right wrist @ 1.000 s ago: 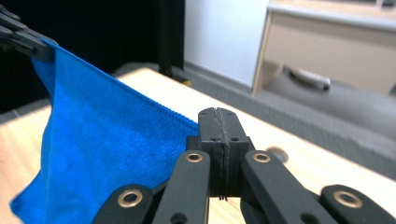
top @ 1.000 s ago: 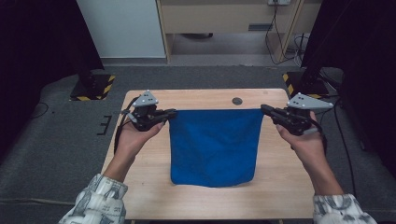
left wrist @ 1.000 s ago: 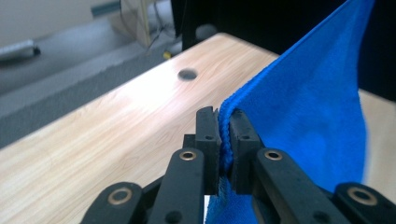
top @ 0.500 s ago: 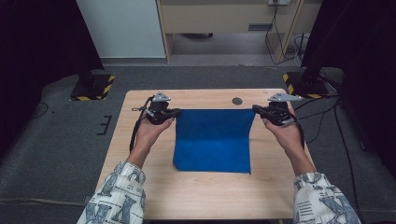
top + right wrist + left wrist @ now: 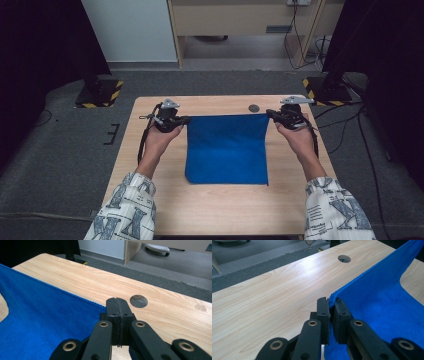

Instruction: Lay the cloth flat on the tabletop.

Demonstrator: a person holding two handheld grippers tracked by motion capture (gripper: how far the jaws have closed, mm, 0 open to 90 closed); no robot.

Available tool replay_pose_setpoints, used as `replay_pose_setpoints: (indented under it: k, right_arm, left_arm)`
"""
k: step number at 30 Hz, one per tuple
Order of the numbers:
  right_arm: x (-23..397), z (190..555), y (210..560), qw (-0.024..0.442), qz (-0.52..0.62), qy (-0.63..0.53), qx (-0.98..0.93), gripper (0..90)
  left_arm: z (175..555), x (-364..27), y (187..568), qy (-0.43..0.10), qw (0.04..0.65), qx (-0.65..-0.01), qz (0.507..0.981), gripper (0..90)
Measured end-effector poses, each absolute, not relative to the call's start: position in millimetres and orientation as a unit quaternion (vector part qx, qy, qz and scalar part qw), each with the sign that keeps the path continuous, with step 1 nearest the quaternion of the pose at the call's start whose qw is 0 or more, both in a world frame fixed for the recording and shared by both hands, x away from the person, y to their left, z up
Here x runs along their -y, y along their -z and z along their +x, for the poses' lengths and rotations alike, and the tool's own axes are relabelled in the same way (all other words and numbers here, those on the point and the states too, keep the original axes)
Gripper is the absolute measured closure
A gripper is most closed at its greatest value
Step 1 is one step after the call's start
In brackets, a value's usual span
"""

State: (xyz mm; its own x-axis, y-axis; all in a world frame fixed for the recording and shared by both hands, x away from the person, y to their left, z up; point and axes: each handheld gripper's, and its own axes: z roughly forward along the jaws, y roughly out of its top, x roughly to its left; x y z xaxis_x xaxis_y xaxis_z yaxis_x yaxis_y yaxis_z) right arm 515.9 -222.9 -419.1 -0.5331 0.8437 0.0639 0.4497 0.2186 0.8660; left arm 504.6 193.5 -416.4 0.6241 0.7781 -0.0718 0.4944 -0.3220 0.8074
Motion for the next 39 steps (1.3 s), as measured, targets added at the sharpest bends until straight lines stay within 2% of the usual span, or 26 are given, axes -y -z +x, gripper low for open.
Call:
replay_pose_setpoints:
  k: [12,39]
  right_arm:
    - [220,528,430,0.213,0.441,-0.441,-0.752,90.0]
    - [207,570,467,0.187,0.472,-0.426,-0.749,89.1]
  left_arm:
    - [520,-191,426,-0.166,0.417,-0.412,0.793,88.0]
    - [560,-200,471,-0.148,0.413,-0.448,0.779,88.3]
